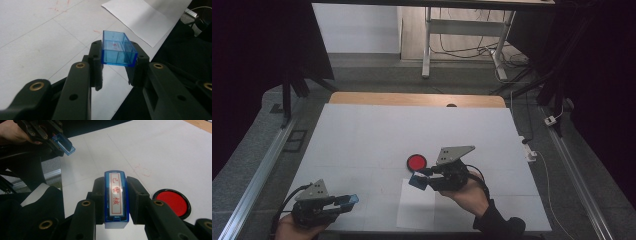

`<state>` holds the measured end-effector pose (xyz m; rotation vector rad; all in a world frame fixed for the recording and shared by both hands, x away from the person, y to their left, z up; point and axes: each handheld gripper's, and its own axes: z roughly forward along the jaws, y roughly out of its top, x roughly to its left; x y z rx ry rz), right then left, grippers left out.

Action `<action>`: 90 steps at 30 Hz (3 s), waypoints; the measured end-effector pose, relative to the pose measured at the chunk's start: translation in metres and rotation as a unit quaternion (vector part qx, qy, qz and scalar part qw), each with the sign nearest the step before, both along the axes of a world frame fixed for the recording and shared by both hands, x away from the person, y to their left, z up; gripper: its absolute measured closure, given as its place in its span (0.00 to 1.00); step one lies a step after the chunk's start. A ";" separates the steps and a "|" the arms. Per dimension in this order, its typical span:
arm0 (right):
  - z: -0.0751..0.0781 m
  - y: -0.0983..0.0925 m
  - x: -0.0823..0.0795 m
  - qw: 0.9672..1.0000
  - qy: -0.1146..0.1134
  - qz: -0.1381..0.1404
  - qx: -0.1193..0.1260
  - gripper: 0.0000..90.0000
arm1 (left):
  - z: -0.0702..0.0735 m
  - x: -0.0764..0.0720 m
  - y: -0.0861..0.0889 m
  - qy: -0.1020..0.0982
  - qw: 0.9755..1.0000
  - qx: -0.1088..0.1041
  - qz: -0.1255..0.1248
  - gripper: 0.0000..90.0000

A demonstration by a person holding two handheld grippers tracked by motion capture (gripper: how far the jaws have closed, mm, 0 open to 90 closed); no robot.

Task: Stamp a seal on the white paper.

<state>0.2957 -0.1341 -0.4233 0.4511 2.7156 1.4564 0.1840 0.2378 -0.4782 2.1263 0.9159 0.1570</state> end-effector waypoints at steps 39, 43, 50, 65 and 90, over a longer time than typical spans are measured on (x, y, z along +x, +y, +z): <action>-0.049 0.015 0.002 0.996 -0.014 0.006 -0.091 0.78 | 0.000 0.000 0.001 0.002 1.000 -0.007 0.000 0.76; -0.055 0.018 0.001 0.995 -0.015 0.008 -0.098 0.78 | -0.001 0.000 0.001 0.002 1.000 -0.007 0.000 0.76; -0.066 0.023 0.001 0.993 -0.021 0.014 -0.114 0.78 | -0.001 0.000 0.001 0.002 1.000 -0.008 0.000 0.76; -0.074 0.023 0.004 0.993 -0.002 0.020 -0.113 0.78 | -0.001 0.000 0.001 0.004 1.000 -0.007 -0.001 0.76; -0.076 0.022 0.006 0.993 0.008 0.014 -0.116 0.78 | -0.001 0.001 0.000 0.005 1.000 -0.003 -0.003 0.76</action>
